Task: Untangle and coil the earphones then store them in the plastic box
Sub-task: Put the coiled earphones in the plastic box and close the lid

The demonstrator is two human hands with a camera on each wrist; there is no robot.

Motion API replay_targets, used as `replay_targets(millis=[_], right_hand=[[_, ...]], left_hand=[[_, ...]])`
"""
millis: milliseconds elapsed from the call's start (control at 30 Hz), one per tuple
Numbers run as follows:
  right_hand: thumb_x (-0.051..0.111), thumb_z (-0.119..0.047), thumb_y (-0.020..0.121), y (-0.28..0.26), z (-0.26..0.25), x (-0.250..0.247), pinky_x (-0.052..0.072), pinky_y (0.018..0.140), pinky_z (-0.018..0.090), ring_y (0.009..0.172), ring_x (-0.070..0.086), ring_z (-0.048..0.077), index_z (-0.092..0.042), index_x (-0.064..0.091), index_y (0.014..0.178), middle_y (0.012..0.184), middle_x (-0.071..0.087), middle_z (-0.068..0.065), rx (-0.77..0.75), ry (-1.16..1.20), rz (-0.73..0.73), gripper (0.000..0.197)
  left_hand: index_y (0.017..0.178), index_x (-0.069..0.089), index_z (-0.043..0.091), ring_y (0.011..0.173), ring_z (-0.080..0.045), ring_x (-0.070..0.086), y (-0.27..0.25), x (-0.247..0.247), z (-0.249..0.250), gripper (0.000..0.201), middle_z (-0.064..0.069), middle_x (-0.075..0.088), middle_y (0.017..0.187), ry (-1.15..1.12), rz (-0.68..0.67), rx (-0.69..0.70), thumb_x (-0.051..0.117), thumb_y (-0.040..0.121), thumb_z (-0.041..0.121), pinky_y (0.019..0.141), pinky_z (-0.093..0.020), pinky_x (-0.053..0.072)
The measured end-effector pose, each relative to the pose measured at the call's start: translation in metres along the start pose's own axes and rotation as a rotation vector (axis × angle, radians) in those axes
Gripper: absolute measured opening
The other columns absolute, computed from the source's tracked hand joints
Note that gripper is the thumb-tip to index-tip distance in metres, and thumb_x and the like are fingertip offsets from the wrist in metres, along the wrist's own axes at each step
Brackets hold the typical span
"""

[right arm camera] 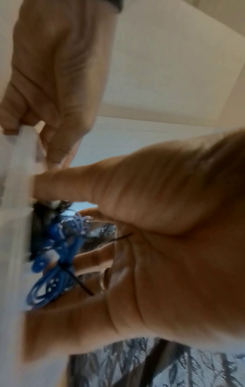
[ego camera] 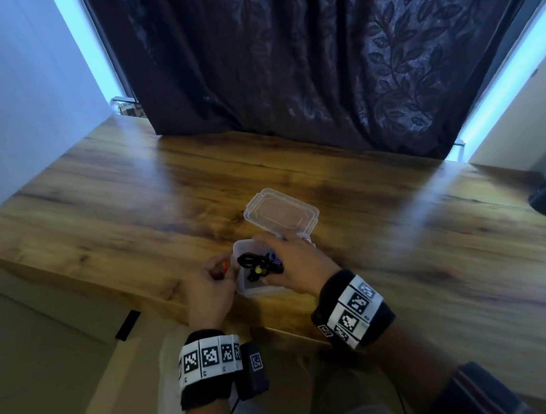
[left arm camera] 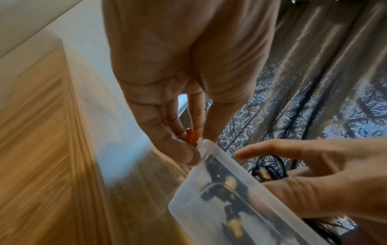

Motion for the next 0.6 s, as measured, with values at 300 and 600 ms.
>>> replay_targets(millis=[300,600], right_hand=[[0.066,-0.029,0.096,-0.027,0.01,-0.04,0.056,0.089,0.04,0.107,0.062,0.019,-0.018,0.059,0.125,0.126,0.059,0.001,-0.047,-0.01,0.272,0.032],[0.047,-0.017,0.104,0.013,0.049,-0.065,0.045,0.057,0.017,0.063,0.056,0.005,-0.017,0.065,0.088,0.076,0.063,-0.006,0.079,0.18,0.432,0.023]], left_hand=[[0.103,0.066,0.023,0.08,-0.003,0.06,0.001,0.003,0.003,0.01,0.014,0.063,0.083,0.075,0.015,0.053,0.065,0.093,0.025,0.065,-0.023,0.046],[0.091,0.064,0.03,0.082,-0.009,0.061,0.004,0.003,-0.003,0.004,0.007,0.066,0.086,0.085,-0.003,0.001,0.064,0.094,0.029,0.063,-0.024,0.044]])
Point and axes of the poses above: each hand's wrist, its own y-axis towards the middle knuckle, its own x-axis out of the palm, z = x × y, the point moved 3 cm from there along y, towards the middle knuckle
